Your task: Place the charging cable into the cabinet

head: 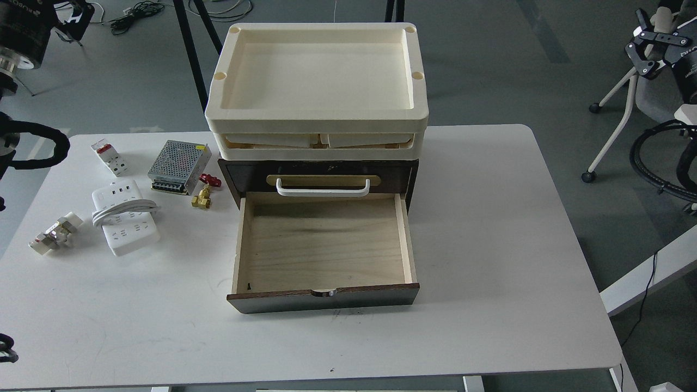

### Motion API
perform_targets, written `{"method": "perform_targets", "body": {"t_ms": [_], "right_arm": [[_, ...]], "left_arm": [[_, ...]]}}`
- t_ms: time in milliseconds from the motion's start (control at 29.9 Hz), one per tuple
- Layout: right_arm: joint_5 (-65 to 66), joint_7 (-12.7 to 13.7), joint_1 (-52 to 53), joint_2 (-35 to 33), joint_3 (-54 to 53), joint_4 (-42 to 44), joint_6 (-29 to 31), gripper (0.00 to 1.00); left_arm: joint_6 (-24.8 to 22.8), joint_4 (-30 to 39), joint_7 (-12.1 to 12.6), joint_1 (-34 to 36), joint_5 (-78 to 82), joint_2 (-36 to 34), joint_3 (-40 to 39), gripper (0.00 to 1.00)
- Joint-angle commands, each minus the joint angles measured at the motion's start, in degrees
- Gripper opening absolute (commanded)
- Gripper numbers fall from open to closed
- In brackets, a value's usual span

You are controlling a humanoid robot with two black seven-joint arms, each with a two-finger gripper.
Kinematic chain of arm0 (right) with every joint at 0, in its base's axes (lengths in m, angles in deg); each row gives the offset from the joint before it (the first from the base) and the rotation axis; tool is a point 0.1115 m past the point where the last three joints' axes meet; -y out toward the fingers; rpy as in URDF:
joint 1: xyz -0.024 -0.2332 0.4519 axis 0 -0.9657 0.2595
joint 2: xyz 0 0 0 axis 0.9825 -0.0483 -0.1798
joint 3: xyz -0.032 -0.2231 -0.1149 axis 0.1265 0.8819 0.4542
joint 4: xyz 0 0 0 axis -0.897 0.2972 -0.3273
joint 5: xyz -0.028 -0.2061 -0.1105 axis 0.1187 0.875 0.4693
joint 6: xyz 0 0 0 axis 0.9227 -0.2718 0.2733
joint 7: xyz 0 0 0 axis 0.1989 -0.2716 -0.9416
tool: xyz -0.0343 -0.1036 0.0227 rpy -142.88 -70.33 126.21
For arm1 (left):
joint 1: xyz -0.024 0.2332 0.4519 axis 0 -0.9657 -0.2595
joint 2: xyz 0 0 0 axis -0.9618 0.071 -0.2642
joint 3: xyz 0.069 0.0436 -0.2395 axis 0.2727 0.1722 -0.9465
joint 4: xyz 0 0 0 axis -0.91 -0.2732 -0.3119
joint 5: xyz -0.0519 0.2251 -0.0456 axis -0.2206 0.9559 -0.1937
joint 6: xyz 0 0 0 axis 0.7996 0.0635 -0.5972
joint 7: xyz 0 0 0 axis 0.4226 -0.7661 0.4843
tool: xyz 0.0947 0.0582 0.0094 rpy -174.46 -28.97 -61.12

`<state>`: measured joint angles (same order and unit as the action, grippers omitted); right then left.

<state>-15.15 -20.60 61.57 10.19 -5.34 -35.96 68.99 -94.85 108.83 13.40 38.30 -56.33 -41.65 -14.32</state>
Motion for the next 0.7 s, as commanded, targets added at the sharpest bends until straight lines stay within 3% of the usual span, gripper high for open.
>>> {"method": "perform_targets", "body": {"t_ms": [0,469,669], "right_arm": [[-0.1,0.1,0.0,-0.9,0.0,-0.1,0.0,1.0],[0.0,0.2,0.0,-2.9,0.0,0.2,0.0,1.0],[0.0,0.2,-0.4,-4.3,0.1,0.3,0.0,1.0]], "left_arm": [[0.0,-0.2,0.0,-1.3,-0.3,0.9,-1.9,1.0],[0.0,-3.9,0.0,-7.6,-8.5,2.0,-9.7,1.0],[0.0,2.3,0.0,-8.4,-8.1,-4.1,-9.2,1.0]]}}
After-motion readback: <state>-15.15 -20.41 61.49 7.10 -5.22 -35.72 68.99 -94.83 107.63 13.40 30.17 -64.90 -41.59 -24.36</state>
